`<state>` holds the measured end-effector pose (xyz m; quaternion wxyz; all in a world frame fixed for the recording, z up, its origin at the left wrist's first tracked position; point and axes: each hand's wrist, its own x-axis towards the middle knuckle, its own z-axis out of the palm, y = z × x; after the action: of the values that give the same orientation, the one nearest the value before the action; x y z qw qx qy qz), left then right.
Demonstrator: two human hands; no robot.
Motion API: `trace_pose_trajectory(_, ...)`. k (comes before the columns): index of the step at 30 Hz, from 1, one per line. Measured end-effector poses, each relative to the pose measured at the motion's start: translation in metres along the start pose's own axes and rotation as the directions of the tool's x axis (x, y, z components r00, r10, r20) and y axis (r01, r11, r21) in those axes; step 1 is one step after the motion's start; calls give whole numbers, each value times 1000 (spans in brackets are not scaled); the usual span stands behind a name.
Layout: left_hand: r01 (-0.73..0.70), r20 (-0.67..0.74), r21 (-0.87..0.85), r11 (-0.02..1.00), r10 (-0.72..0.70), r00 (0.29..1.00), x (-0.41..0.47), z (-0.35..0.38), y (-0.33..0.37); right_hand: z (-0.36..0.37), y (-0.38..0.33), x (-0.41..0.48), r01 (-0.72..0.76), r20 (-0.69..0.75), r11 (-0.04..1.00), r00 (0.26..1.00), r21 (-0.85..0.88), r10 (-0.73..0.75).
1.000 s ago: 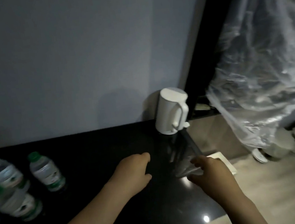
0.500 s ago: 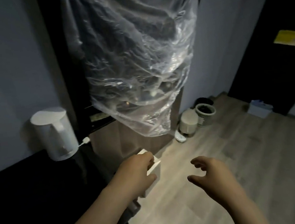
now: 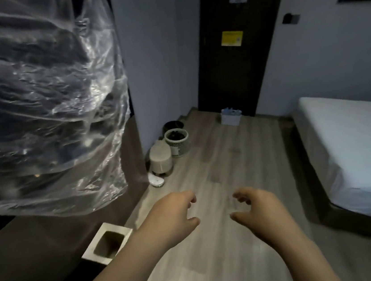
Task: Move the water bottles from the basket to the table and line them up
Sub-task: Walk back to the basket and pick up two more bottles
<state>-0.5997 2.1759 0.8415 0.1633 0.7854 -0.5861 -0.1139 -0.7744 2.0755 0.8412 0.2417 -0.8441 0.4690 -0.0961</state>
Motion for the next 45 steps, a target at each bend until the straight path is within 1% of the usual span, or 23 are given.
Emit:
trace_pose_trajectory(4, -79, 33, -21, 997, 80, 996, 61, 3, 11, -23, 21, 36, -94, -74, 995, 993, -32, 91)
trace_pose_trajectory(9, -156, 24, -41, 987, 157, 987, 132, -8, 6, -45, 23, 87, -145, -147, 989, 979, -38, 138)
trace_pose_trajectory(14, -195, 48, -27, 980, 196, 979, 203, -19, -12, -55, 16, 143, -199, -157, 980, 968, -16, 194)
trace_pose_trajectory(16, -205, 38, -22, 978, 206, 978, 229, -20, -19, -57, 18, 164, -213, -155, 977, 965, -1, 210)
trace_pose_trajectory(18, -205, 52, -35, 978, 207, 977, 251, -18, -23, -61, 21, 184, -238, -136, 971, 962, -3, 236)
trace_pose_trajectory(23, -241, 83, -47, 969, 244, 966, 312, -10, -25, -67, 37, 241, -267, -150, 963, 952, 18, 267)
trace_pose_trajectory(27, -242, 94, -55, 969, 246, 965, 376, 0, -20, -71, 62, 299, -305, -126, 952, 943, 35, 307)
trace_pose_trajectory(30, -244, 96, -79, 966, 251, 963, 432, 6, -8, -81, 84, 351, -297, -159, 954, 941, 29, 298)
trace_pose_trajectory(35, -217, 54, -147, 965, 227, 972, 522, 6, 13, -105, 114, 442, -275, -202, 959, 938, 61, 282)
trace_pose_trajectory(38, -199, 41, -160, 967, 208, 977, 567, 7, 13, -113, 129, 491, -244, -193, 968, 949, 60, 251)
trace_pose_trajectory(42, -177, 58, -157, 972, 188, 981, 625, 13, 9, -116, 139, 549, -249, -172, 968, 953, 25, 250)
trace_pose_trajectory(45, -153, 77, -199, 968, 171, 982, 675, 19, 0, -113, 148, 599, -257, -148, 966, 955, 22, 257)
